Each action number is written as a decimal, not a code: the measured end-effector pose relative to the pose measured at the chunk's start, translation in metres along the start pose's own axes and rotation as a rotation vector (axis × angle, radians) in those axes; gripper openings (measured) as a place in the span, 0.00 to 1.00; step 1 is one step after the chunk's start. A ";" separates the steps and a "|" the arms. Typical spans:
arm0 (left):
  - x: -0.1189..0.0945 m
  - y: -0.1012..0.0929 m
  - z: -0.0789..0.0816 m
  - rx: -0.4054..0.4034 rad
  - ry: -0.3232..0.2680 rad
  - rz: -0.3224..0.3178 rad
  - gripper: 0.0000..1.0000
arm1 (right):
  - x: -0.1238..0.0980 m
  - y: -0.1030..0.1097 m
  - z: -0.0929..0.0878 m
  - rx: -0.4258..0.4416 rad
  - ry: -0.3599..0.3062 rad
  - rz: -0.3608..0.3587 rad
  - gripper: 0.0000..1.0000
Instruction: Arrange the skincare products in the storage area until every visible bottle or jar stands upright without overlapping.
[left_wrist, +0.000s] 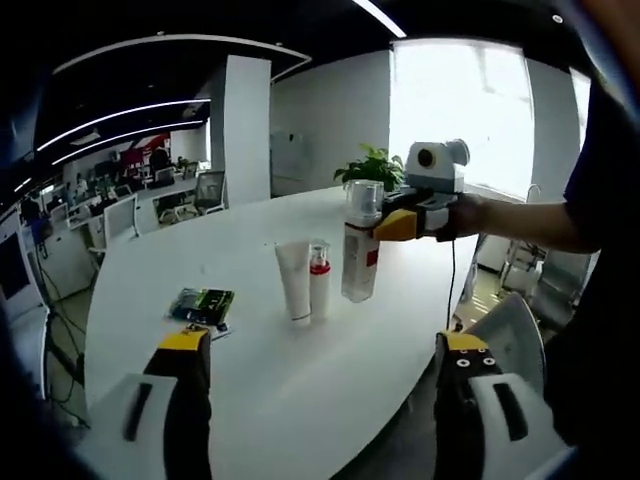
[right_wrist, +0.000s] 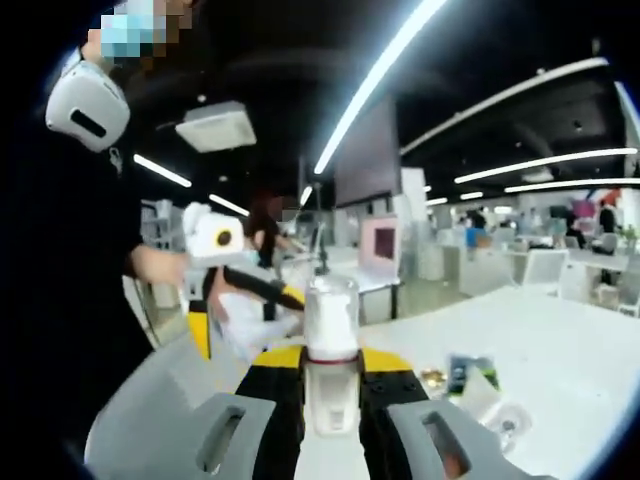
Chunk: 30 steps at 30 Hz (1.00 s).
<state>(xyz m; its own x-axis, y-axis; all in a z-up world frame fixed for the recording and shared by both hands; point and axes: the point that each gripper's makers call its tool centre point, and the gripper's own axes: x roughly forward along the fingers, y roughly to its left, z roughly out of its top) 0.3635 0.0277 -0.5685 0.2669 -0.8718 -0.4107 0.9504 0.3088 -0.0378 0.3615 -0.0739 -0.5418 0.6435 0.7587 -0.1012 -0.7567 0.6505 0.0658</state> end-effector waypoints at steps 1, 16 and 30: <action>0.000 0.001 -0.002 -0.003 0.005 0.004 0.88 | 0.000 -0.002 -0.003 0.000 0.002 -0.001 0.10; 0.004 0.016 -0.024 -0.015 0.047 0.032 0.86 | 0.006 -0.030 -0.054 0.014 0.009 -0.033 0.11; 0.011 0.021 -0.051 -0.002 0.074 0.044 0.86 | 0.008 -0.055 -0.102 -0.009 0.034 -0.060 0.11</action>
<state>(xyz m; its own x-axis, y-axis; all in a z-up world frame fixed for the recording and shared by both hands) 0.3780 0.0442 -0.6205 0.2954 -0.8270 -0.4783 0.9378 0.3465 -0.0200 0.3960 -0.1071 -0.6473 0.6836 0.7166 -0.1384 -0.7179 0.6944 0.0497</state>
